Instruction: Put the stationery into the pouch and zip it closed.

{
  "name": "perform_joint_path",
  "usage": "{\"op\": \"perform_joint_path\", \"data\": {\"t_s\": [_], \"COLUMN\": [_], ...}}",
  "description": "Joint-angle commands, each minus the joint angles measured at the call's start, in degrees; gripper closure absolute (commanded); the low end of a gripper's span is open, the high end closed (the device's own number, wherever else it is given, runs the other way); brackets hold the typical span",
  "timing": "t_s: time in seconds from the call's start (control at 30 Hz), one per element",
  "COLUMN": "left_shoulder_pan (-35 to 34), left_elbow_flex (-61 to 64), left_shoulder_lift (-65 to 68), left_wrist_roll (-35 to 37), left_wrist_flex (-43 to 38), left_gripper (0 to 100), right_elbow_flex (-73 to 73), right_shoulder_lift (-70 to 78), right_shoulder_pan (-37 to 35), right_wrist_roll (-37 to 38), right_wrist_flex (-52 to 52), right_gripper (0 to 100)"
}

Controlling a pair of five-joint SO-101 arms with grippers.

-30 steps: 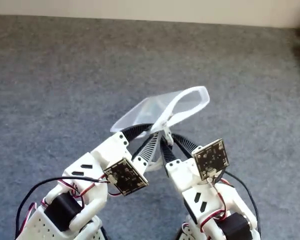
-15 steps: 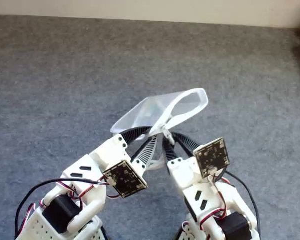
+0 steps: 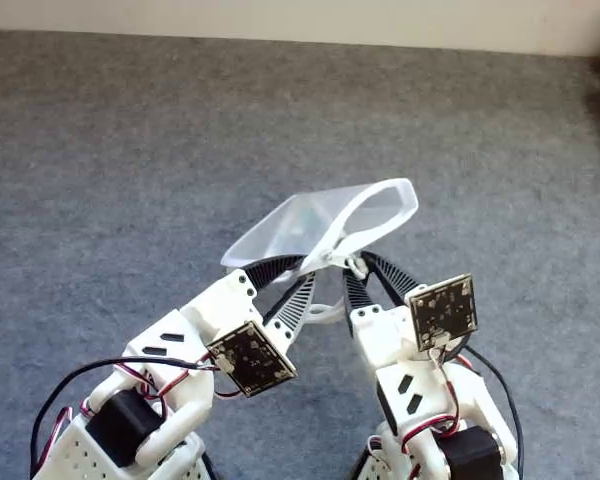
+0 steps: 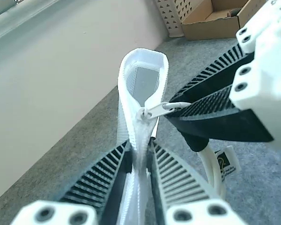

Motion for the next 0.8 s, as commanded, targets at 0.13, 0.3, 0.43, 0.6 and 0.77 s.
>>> {"op": "perform_joint_path", "data": {"t_s": [0.13, 0.3, 0.43, 0.6, 0.77], "left_shoulder_pan": [-2.59, -2.59, -2.68, -2.68, -2.68], "left_elbow_flex": [-1.19, -1.1, -0.92, -0.84, -0.84], "left_shoulder_lift": [0.4, 0.4, 0.4, 0.4, 0.4], "left_wrist_roll": [0.62, 0.62, 0.62, 0.62, 0.62], "left_wrist_flex": [1.85, 1.85, 1.85, 1.85, 1.93], "left_gripper": [99, 99, 99, 99, 99], "right_elbow_flex": [-0.4, -0.4, -0.66, -0.92, -7.87], "right_shoulder_lift": [-0.22, -0.22, -0.22, -0.22, -0.04], "right_shoulder_pan": [9.71, 12.26, 12.44, 12.09, 2.33], "right_wrist_roll": [-2.37, -2.73, -2.73, -2.29, 2.11], "right_wrist_flex": [-6.46, -7.69, -7.43, -6.81, 2.86], "right_gripper": [99.4, 99.4, 99.4, 99.4, 99.4]}}
